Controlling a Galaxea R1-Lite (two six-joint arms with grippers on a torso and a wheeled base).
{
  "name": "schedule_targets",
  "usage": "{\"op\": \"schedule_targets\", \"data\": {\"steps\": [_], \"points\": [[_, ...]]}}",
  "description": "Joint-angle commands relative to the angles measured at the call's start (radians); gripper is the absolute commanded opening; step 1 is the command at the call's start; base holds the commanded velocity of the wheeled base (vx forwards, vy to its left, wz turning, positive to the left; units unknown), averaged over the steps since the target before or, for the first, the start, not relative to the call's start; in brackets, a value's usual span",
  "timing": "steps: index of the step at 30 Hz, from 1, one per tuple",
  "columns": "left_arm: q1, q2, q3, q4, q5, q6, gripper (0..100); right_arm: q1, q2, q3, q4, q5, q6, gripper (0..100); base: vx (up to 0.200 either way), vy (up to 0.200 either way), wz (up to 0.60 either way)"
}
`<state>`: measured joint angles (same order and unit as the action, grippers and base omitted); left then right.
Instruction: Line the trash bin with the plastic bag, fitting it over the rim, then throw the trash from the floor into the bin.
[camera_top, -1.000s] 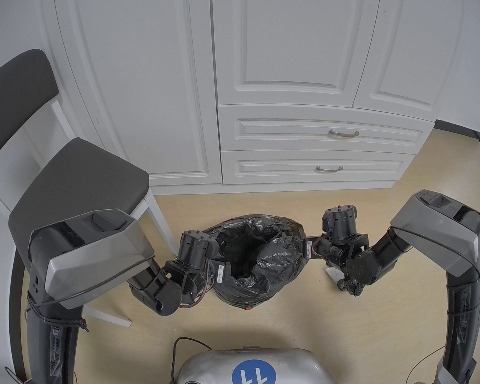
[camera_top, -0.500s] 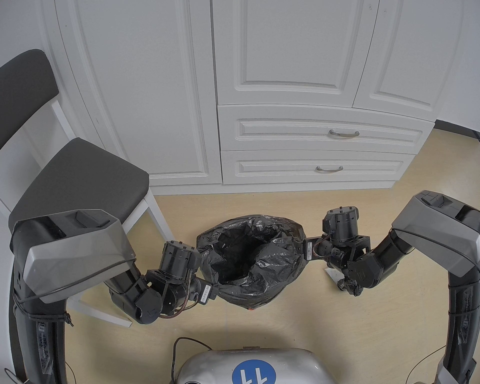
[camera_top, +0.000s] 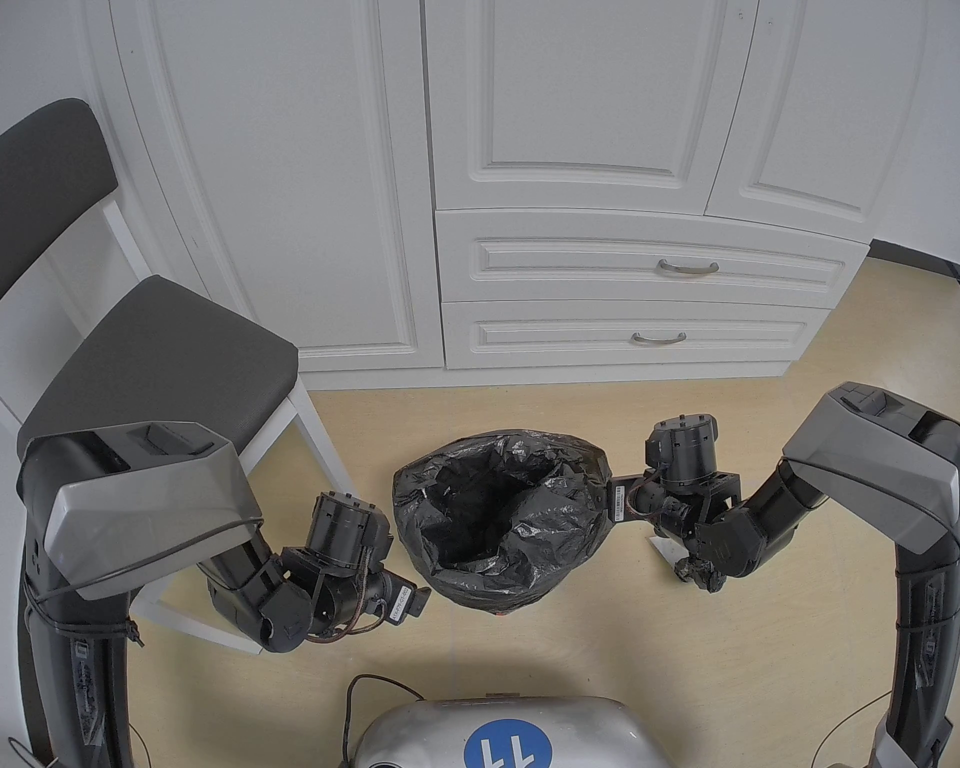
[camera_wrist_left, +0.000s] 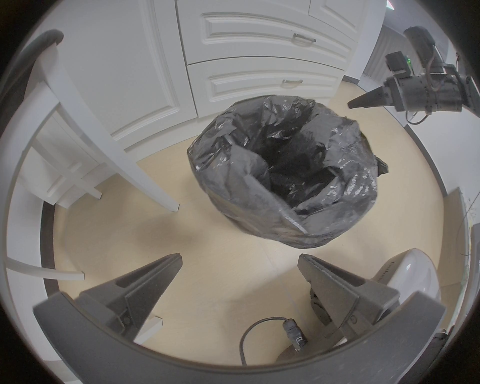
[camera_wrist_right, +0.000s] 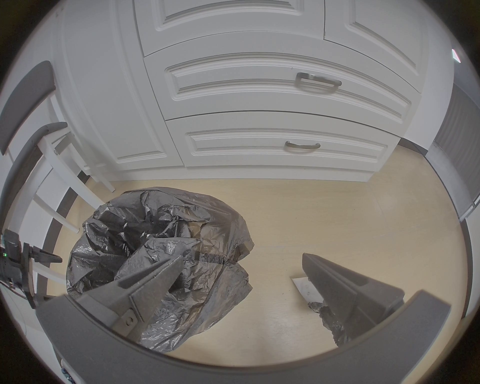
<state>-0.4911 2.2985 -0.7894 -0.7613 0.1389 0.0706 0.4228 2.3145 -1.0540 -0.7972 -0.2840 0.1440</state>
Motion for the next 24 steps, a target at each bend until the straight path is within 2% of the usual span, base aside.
{"op": "schedule_targets", "data": {"steps": [1, 6, 9, 14, 18, 20, 24], "points": [[0.026, 0.065, -0.033, -0.001, -0.005, -0.002, 100, 0.001, -0.003, -0.001, 0.000, 0.000, 0.000, 100, 0.000, 0.000, 0.00], [0.051, 0.024, -0.022, -0.007, -0.015, 0.001, 100, 0.001, -0.012, 0.003, 0.000, 0.000, 0.000, 100, 0.000, 0.000, 0.00], [0.054, -0.077, 0.005, -0.001, -0.041, 0.000, 100, 0.001, -0.024, 0.011, 0.000, 0.000, 0.000, 100, 0.000, 0.000, 0.00], [0.054, -0.129, -0.001, -0.013, -0.035, -0.014, 100, 0.001, -0.017, -0.003, 0.000, 0.000, 0.003, 100, 0.000, 0.000, 0.00], [0.045, -0.111, -0.019, -0.013, -0.035, -0.037, 100, 0.001, -0.009, -0.006, 0.000, -0.004, 0.003, 100, 0.000, 0.000, 0.00], [0.025, -0.065, -0.047, -0.015, -0.030, -0.080, 100, 0.001, -0.003, -0.007, 0.000, -0.004, 0.003, 100, 0.000, 0.000, 0.00], [0.009, 0.010, -0.106, -0.015, 0.027, -0.124, 100, -0.001, 0.010, -0.014, 0.000, -0.004, 0.003, 100, 0.000, 0.000, 0.00]]}}
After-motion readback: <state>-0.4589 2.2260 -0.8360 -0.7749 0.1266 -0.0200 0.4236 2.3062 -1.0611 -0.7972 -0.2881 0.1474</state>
